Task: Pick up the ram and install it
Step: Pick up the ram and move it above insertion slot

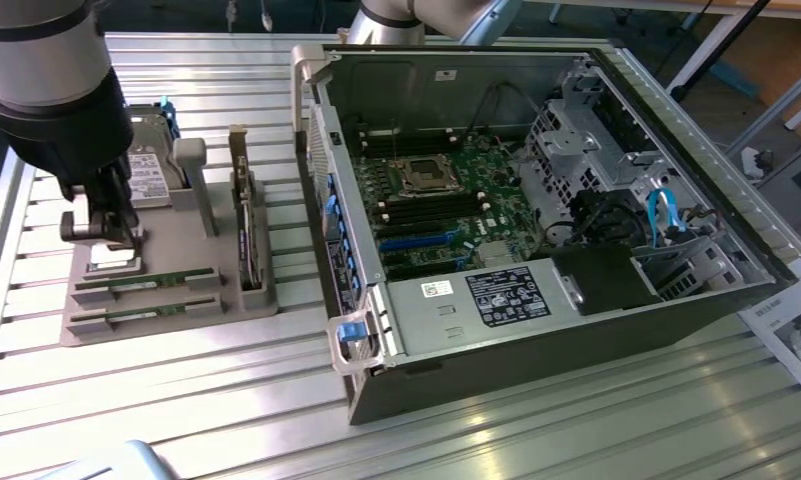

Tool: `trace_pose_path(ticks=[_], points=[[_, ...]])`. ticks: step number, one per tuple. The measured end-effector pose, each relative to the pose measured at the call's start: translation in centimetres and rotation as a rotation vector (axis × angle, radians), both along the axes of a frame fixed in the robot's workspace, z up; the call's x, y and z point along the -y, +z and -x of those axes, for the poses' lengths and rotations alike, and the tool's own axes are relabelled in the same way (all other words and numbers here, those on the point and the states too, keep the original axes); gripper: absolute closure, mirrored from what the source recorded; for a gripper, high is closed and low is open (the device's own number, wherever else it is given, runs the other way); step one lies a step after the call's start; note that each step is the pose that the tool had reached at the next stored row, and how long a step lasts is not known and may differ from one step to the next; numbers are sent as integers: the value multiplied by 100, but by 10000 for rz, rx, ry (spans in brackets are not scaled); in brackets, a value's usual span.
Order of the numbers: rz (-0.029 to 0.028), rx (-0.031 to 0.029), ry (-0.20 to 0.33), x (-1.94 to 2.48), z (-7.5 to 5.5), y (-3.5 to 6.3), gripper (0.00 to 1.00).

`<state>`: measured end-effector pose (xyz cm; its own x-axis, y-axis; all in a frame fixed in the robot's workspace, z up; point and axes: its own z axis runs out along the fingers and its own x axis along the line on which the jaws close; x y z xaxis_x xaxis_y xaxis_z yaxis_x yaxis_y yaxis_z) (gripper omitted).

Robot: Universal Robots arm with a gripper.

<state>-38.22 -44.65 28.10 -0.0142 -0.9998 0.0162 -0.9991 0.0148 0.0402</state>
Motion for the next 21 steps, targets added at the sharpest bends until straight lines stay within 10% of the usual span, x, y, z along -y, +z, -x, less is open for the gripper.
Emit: trace_pose_path(ticks=[21], points=[[0, 0, 0, 89, 15, -149, 69]])
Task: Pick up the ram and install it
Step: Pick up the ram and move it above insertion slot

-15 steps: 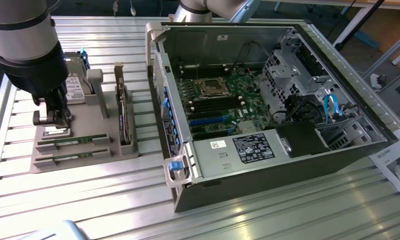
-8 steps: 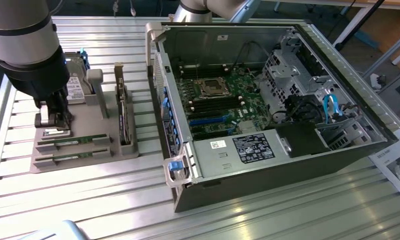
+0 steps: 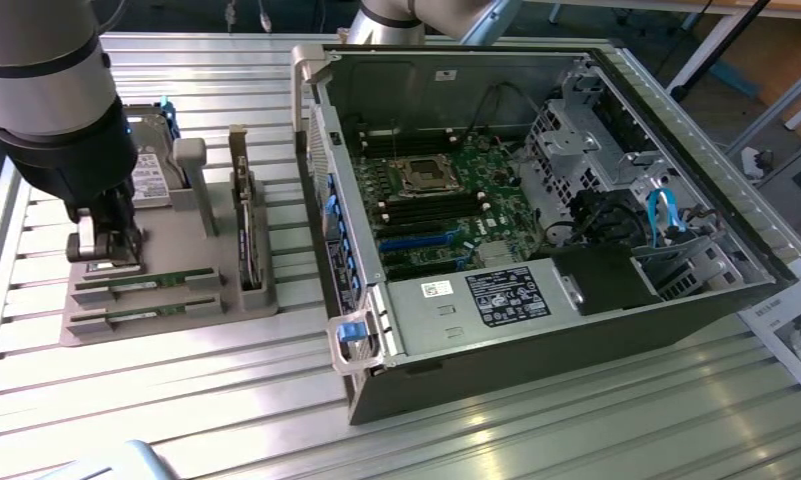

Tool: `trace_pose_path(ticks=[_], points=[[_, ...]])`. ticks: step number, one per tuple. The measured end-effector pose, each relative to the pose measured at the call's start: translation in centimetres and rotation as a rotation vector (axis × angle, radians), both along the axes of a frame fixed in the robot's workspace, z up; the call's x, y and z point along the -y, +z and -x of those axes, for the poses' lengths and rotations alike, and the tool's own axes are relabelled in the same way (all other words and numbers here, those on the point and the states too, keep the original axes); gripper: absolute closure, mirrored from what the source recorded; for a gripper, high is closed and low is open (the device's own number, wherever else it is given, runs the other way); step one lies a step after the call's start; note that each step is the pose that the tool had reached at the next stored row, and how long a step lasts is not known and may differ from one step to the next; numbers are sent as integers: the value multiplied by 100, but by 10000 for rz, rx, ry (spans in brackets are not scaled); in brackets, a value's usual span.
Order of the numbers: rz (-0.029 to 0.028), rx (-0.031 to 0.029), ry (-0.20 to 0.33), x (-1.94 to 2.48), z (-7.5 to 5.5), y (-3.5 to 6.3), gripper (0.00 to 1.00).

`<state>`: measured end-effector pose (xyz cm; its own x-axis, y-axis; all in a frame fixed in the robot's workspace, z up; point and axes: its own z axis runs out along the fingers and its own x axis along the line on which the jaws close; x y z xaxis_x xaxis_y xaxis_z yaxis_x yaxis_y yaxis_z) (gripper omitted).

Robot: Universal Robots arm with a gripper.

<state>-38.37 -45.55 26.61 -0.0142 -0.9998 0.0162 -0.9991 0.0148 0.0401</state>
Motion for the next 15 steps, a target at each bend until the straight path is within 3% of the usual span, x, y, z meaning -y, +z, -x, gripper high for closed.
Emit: trace_pose_path(ticks=[15], points=[[0, 0, 1, 224, 52, 0, 69]])
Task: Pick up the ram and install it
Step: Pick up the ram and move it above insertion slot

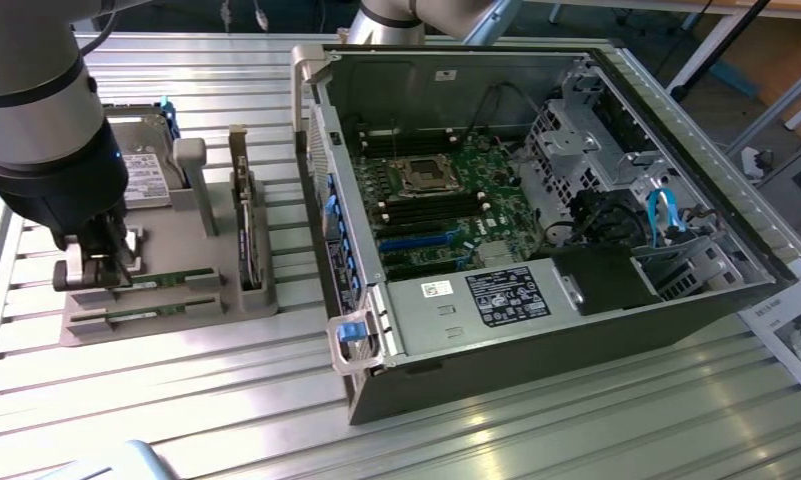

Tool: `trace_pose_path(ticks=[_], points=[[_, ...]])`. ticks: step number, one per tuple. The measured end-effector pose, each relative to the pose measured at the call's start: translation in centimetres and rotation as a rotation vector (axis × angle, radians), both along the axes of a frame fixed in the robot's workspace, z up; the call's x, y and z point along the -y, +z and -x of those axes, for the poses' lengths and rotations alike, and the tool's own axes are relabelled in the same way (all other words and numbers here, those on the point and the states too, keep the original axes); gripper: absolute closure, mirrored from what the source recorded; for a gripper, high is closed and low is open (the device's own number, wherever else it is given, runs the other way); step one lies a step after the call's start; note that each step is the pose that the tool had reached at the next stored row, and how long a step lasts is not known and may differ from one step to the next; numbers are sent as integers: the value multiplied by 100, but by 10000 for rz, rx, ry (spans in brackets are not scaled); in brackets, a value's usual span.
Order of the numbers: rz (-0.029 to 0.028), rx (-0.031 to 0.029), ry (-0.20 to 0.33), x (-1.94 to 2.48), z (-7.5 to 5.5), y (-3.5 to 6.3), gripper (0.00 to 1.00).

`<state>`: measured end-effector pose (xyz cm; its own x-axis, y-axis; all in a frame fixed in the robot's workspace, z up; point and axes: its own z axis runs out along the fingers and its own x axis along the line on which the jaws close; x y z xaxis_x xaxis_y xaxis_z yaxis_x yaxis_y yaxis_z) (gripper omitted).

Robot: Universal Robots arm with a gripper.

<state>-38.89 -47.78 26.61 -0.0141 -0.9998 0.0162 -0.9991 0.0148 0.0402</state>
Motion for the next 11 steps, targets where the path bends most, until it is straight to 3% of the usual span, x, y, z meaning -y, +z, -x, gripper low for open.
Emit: trace_pose_path(ticks=[11], points=[[0, 0, 0, 16, 3, -39, 69]])
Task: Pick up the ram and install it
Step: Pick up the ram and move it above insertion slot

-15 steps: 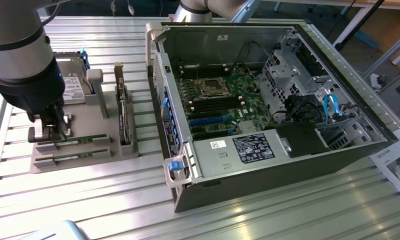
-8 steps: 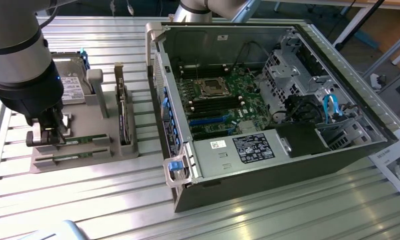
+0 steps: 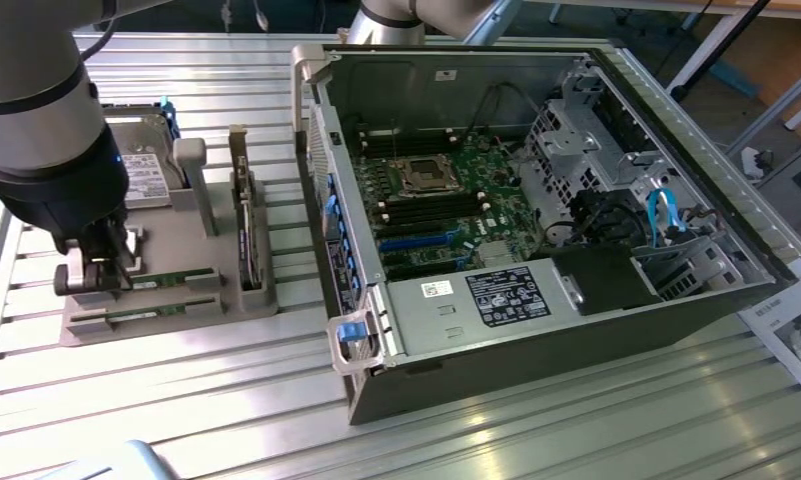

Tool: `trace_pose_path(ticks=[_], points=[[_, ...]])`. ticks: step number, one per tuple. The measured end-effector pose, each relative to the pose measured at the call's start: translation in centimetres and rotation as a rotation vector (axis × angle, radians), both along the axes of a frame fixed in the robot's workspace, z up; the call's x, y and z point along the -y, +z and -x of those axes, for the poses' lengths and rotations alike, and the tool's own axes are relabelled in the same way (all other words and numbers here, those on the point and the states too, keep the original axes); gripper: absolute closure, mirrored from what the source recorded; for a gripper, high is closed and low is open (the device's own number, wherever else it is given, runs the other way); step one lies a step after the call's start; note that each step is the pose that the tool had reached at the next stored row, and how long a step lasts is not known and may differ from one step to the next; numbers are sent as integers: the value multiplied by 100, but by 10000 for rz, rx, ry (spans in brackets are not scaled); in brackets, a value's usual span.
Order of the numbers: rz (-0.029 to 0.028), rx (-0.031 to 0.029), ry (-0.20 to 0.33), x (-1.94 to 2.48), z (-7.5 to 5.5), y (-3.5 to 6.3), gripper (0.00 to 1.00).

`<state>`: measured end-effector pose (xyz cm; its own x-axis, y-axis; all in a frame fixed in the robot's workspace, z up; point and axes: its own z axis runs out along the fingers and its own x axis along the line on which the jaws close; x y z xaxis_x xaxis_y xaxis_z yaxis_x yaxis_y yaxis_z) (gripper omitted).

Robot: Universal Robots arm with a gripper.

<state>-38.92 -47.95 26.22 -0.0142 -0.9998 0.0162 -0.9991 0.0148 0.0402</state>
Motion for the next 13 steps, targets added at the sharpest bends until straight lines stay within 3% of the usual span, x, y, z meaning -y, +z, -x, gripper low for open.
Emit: trace_pose_path(ticks=[13], points=[[0, -1, 0, 38, 1, -196, 69]])
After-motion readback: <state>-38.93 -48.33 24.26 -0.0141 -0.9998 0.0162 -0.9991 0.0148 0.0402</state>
